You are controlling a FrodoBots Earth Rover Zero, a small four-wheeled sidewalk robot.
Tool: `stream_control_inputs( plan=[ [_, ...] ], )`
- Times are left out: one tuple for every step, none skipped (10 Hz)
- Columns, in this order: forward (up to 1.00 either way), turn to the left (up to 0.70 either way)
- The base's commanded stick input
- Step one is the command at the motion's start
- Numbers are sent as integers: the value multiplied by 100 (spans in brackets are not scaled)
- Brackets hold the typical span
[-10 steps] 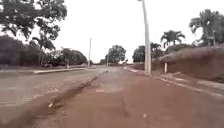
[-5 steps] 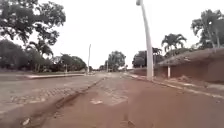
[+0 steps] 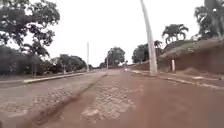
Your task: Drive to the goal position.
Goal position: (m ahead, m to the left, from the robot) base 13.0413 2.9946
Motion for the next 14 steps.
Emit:
stream_control_inputs(
  plan=[
    [100, 0],
    [100, 0],
    [100, 0],
    [100, 0],
    [100, 0],
    [100, 0],
    [100, 0],
    [100, 0],
    [100, 0],
    [100, 0],
    [100, 0],
    [100, 0],
    [100, 0],
    [100, 0]
  ],
)
